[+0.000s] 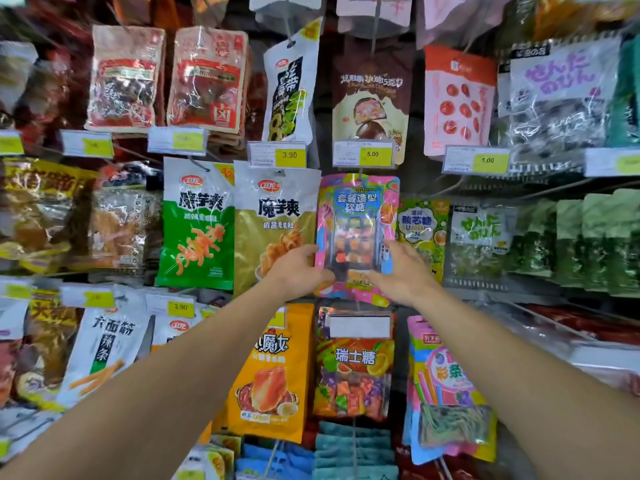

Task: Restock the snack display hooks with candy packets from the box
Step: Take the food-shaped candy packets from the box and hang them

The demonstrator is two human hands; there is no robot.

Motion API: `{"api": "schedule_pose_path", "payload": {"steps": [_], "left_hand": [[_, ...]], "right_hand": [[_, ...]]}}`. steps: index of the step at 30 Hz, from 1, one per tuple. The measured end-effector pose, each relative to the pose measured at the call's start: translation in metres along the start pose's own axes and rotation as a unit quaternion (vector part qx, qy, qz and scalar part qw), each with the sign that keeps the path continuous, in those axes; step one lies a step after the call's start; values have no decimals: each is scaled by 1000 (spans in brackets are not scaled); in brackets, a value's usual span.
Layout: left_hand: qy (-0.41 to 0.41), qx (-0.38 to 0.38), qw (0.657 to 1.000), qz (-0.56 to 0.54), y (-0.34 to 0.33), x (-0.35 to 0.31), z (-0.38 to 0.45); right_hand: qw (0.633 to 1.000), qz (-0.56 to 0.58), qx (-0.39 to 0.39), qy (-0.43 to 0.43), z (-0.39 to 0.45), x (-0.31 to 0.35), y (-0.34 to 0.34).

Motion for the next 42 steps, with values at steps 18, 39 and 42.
{"api": "schedule_pose_path", "payload": {"steps": [18, 39, 42], "left_hand": [[18, 92, 992, -85, 4, 136, -202], [394, 322, 861, -19, -134, 422, -570], [442, 328, 835, 1, -163, 454, -623]], "right_hand": [[995, -55, 82, -27, -244, 66, -96], [838, -30, 481, -254, -653, -62, -373], [807, -32, 519, -281, -714, -95, -410]]}}
Point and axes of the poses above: each hand's wrist, its own z-axis towards the middle knuckle, its own y-axis out of the back of the hand, x = y × z, the point moved 7 cm from there along z, towards the middle knuckle, and after that the axes turned 9 degrees about -x, right-handed, at the moved point
